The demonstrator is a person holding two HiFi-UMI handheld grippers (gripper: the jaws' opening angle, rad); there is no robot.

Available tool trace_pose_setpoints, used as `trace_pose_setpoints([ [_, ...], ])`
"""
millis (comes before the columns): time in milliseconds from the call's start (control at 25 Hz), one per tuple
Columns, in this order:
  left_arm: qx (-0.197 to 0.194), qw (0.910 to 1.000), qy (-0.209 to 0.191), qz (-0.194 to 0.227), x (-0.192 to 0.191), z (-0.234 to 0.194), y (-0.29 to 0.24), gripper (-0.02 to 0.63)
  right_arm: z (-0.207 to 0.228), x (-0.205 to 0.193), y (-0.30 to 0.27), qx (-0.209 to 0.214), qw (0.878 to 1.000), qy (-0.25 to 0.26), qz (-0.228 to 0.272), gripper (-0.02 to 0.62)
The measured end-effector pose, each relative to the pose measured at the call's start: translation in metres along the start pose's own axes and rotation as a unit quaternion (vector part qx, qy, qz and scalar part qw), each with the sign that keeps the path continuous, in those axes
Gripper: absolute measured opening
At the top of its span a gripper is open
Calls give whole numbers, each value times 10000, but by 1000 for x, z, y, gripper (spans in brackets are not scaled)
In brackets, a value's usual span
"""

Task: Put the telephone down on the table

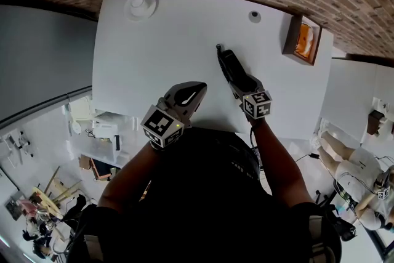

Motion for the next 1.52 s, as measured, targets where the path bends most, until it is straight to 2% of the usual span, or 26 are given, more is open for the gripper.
trace_pose_setpoints([
  [1080,-119,9998,101,-143,-5,3,-6,8,3,-19,-12,-203,9939,879,-634,279],
  [1520,-120,9998,65,-135,-4,6,-11,8,1,-13,-7,-156,9940,971,-469,279],
])
Point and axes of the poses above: the fingertips, and each gripper's own axes: y backward along the fingers, z to its right, x out of its top, the point moved 2 cm from there along y, backward along the fingers, and after that the axes turned 7 degrees about -x, right-handed, at the moved point
